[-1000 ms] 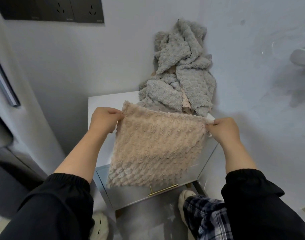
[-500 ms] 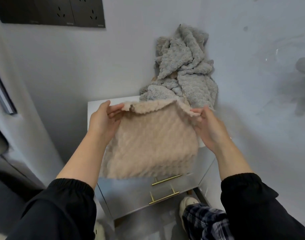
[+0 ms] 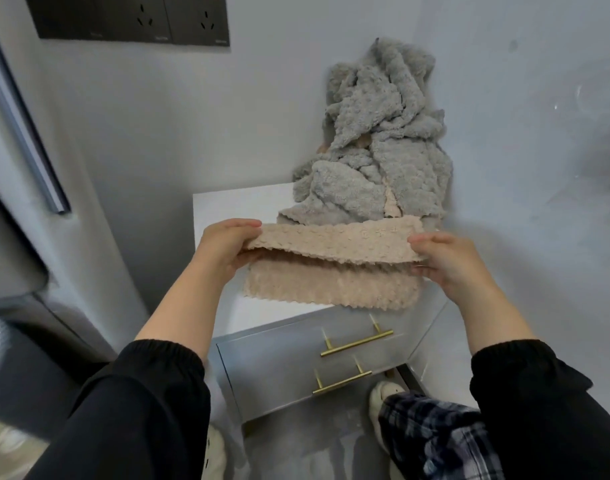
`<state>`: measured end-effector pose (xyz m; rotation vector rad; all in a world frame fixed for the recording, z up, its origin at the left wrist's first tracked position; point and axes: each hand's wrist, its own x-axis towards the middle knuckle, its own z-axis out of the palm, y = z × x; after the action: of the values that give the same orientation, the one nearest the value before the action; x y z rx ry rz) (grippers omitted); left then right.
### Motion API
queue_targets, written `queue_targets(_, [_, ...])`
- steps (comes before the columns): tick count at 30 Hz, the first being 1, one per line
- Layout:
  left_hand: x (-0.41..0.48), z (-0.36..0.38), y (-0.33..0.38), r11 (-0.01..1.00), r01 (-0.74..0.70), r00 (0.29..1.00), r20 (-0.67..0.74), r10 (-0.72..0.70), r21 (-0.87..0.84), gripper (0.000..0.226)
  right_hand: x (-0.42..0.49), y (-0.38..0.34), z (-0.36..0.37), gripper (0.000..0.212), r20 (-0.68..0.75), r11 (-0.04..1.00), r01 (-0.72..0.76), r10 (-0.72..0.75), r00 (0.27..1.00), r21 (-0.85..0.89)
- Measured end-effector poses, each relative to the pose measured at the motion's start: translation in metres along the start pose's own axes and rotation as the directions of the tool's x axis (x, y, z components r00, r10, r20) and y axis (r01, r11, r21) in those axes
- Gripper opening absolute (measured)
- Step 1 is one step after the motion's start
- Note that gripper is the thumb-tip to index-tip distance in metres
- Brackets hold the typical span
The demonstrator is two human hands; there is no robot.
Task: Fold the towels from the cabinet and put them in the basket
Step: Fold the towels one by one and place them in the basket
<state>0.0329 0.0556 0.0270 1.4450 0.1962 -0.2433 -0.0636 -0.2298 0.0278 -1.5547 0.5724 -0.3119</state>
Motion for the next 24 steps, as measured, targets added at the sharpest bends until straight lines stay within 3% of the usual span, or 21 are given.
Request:
queue_targets(5, [-0.012, -0.006, -0.001, 0.997, 0.076, 0.996, 0.057, -0.076, 0.006, 0.023, -0.020, 0.010, -0.001, 0.022, 0.000, 0.995, -0.056, 0.056, 0.998, -0.086])
queue_targets(8, [-0.018, -0.007, -0.010, 0.968, -0.006, 1.000, 0.029, -0.001, 0.251, 0.029, -0.029, 0.015, -0.001, 0.024, -0.008, 0.992, -0.069, 0.069, 0.998, -0.105])
queue_targets(10, [-0.020, -0.007, -0.016, 0.885, -0.069, 0.997, -0.004, 0.080, 0.460, 0.032, -0.034, 0.017, -0.002, 0.024, -0.001, 0.984, -0.081, 0.082, 0.997, -0.158])
queue_targets(12, [-0.022, -0.008, -0.021, 0.823, -0.099, 0.991, -0.021, 0.133, 0.559, 0.036, -0.037, 0.019, -0.002, 0.025, 0.008, 0.975, -0.079, 0.083, 0.997, -0.208])
queue_targets(20, [-0.022, -0.010, -0.015, 0.907, -0.134, 0.990, 0.007, 0.143, 0.399, 0.040, -0.040, 0.009, -0.007, 0.024, 0.046, 0.994, -0.038, 0.043, 0.998, -0.099])
queue_targets(22, [-0.023, -0.011, -0.014, 0.850, -0.151, 0.987, 0.036, 0.154, 0.504, 0.043, -0.037, 0.010, -0.009, 0.025, 0.057, 0.976, -0.060, 0.073, 0.996, -0.209])
queue_targets(24, [-0.024, -0.010, -0.017, 0.731, -0.175, 0.983, 0.074, 0.169, 0.660, 0.044, -0.033, 0.014, -0.009, 0.025, 0.058, 0.937, -0.073, 0.099, 0.993, -0.342])
